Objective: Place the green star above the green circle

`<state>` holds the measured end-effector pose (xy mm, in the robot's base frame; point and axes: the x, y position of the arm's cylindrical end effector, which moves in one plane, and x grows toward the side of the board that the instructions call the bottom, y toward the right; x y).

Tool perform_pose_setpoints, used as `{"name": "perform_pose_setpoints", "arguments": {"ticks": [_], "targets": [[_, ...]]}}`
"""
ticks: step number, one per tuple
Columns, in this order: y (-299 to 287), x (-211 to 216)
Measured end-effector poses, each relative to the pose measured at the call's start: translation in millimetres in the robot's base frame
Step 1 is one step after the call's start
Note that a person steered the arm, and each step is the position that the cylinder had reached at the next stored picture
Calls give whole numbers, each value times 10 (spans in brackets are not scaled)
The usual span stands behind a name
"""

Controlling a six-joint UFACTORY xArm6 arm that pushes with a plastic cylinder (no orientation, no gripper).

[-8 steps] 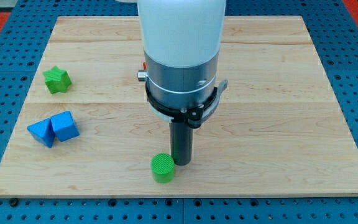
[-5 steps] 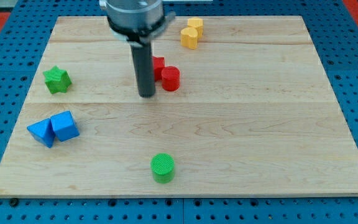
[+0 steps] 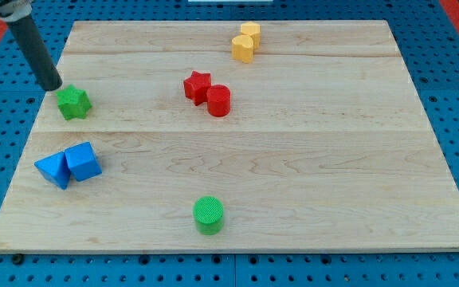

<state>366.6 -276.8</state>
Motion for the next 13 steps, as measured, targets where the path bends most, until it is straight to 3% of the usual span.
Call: {"name": "perform_pose_setpoints", "arguments": {"ticks": [1,3,4,5,6,9,11,13], "targets": [[43,227],[1315,350],[1588,87],[1767,83],[1811,503],[1413,755],[2076,1312],[2577,1373]]}}
